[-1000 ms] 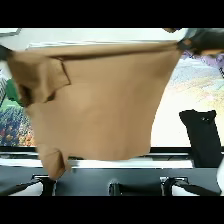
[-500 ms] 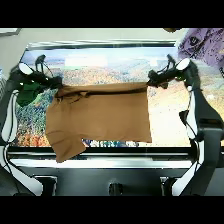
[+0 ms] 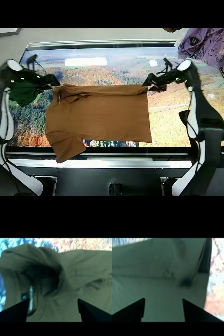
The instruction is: Fold the clothes and pants, and hang the long-sleeved shirts on hangers.
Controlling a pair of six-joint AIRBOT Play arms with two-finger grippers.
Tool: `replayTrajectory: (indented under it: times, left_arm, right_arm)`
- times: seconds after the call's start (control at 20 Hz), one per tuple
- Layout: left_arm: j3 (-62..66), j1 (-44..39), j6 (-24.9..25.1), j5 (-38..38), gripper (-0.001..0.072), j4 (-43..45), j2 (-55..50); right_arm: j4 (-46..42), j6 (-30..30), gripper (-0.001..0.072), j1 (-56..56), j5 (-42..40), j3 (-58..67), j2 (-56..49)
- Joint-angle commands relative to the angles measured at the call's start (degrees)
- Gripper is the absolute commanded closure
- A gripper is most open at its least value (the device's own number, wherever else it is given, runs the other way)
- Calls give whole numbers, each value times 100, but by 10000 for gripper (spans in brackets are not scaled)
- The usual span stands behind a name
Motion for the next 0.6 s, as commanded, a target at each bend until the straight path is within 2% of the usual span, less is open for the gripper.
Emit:
replayTrajectory:
  times: [0.0,0.15,0.3,0.55]
  left_arm:
    - [-247,546,-39,-678,3,-17,651]
    - [-1749,1167,-11,-540,3,-190,1665]
    - [-3672,1836,46,-17,3,-278,2806]
    - [-5160,2214,48,251,3,-275,3707]
  right_arm:
    - [-330,-916,169,-514,946,-326,907]
    - [15,-1102,169,-1377,999,-1878,1904]
    - [240,-1491,166,-2009,614,-4345,3069]
    - [553,-2236,148,-2011,-138,-7136,3897]
